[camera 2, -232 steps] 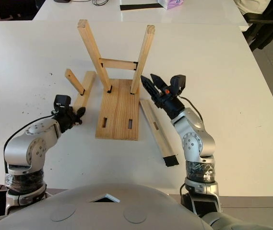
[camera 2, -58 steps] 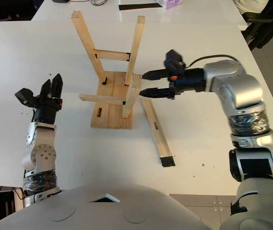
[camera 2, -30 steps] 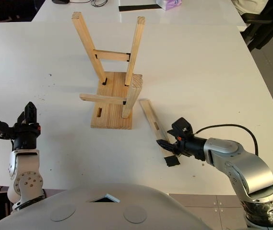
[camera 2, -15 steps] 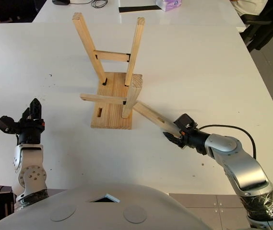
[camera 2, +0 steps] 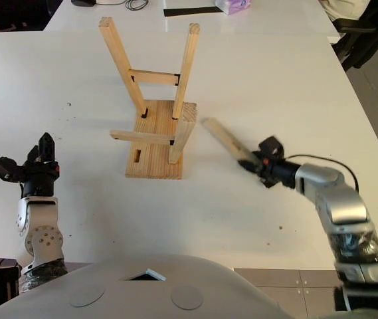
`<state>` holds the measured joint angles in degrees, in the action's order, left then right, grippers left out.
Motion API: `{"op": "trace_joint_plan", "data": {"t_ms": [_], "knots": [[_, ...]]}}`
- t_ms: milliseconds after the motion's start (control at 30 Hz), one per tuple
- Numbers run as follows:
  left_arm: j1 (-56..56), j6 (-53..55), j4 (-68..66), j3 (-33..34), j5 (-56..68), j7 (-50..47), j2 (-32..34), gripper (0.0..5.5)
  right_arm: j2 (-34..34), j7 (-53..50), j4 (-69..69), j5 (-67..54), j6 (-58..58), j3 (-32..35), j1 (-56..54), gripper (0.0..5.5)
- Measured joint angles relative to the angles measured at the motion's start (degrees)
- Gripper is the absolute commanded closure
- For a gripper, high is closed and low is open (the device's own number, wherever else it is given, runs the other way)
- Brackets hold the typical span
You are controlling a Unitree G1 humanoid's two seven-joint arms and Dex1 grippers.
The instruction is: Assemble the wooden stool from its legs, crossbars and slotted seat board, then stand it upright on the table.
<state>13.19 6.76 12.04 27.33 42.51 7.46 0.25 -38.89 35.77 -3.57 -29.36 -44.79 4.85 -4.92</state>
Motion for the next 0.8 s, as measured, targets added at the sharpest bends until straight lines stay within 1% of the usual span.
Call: {"op": "trace_joint_plan", "data": {"t_ms": [67,167,233,333,400,533,567,633,667,733,800], "knots": [[-1.6,0.01,0.02,0.85,0.96,-0.01,1.07,2.24,4.14,-4.23,4.38,-6.65,-3.0,5.47,-8.35,3.45],[-5.78,0.16,-0.01,2.61,2.75,-0.17,3.51,2.24,11.56,-12.22,9.76,-20.56,-4.6,15.8,-21.17,3.45],[-8.85,0.22,0.04,3.31,4.16,-0.28,4.88,2.24,15.6,-15.16,9.87,-29.94,-3.85,19.7,-26.83,3.45],[-12.13,0.43,0.25,3.89,6.28,-0.34,6.04,2.24,20.5,-18.36,8.32,-43.14,-2.13,22.91,-32.76,3.45],[-13.2,0.72,1.01,3.91,7.46,-0.51,6.1,2.24,22.58,-20.53,7.04,-51.17,-0.4,24.49,-37.26,3.45],[-14.07,1.17,2.9,3.9,9.4,-1.52,6.02,2.24,24.48,-23.66,5.14,-67.5,5.43,27.34,-51.92,3.45],[-14.21,1.22,3.34,3.89,9.67,-1.78,6.01,2.24,24.93,-23.93,4.93,-69.92,6.26,27.77,-54.35,3.45],[-14.84,1.47,5.02,3.81,10.66,-2.89,6.02,2.24,26.53,-24.64,4.0,-76.37,7.39,29.39,-61.2,3.45],[-15.6,2.42,7.36,3.39,11.86,-4.02,6.13,2.24,28.43,-24.93,2.88,-80.35,7.55,30.75,-66.35,3.45],[-17.87,3.84,11.74,2.15,13.6,-5.22,7.21,2.24,30.52,-25.33,0.92,-83.08,6.71,31.83,-71.95,3.45],[-20.2,5.19,14.84,1.63,15.72,-6.66,8.72,2.24,31.7,-25.64,0.27,-83.2,5.44,32.44,-72.89,3.45]]}}
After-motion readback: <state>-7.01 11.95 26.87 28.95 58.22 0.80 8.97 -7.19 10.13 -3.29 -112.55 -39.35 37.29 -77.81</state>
